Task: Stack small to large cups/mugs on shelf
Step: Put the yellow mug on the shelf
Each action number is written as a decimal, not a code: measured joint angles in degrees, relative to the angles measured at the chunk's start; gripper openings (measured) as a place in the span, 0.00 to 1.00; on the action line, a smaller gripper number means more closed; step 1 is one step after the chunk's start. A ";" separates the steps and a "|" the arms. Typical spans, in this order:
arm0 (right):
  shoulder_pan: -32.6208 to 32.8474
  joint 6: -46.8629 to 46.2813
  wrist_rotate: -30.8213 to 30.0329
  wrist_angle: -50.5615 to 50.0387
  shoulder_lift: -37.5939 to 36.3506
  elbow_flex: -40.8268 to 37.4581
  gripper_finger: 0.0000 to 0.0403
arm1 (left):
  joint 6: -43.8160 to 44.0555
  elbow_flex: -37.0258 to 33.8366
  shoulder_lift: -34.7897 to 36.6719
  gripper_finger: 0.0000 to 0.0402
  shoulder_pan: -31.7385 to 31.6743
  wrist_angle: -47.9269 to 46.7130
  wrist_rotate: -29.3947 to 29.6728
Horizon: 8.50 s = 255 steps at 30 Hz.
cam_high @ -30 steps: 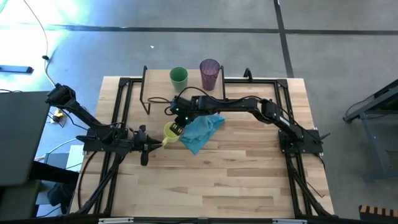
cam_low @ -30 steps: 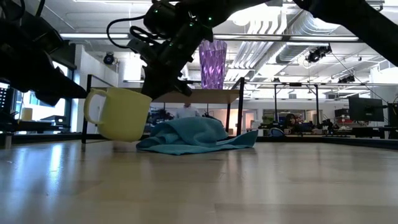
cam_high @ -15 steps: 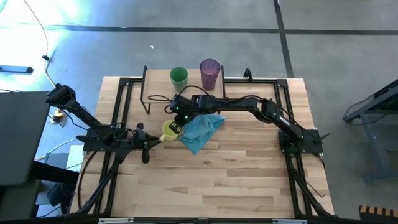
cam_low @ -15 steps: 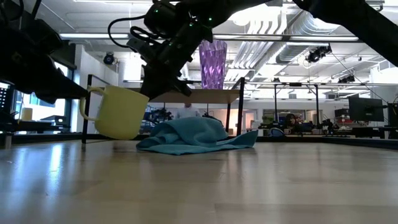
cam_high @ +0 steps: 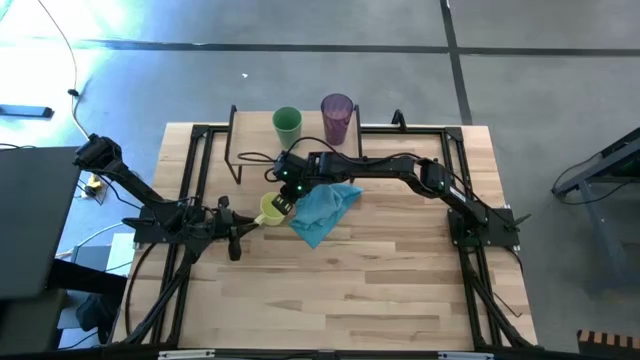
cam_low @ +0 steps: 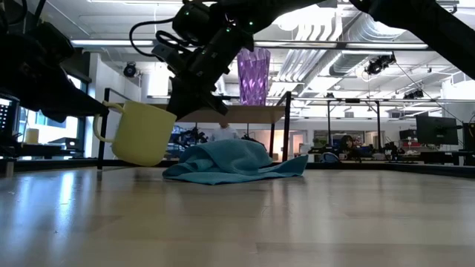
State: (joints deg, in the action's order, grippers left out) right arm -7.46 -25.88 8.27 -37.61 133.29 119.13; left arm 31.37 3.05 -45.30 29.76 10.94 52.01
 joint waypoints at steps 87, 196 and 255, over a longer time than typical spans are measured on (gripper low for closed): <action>16.02 6.46 -1.99 -11.67 -17.47 0.11 0.36 | -9.73 6.25 1.43 0.00 3.30 3.58 -2.79; 27.71 48.81 -13.90 27.27 -64.94 -47.24 0.32 | -30.46 9.81 42.03 0.00 -45.87 -7.43 -62.07; 31.25 38.81 -11.65 30.56 -67.93 -61.92 0.32 | -16.89 9.79 6.91 0.00 -89.87 18.99 -93.62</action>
State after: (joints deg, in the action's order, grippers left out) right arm 23.79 12.93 -3.38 -7.05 65.36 57.21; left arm 14.49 12.84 -38.39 -60.11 29.93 -41.61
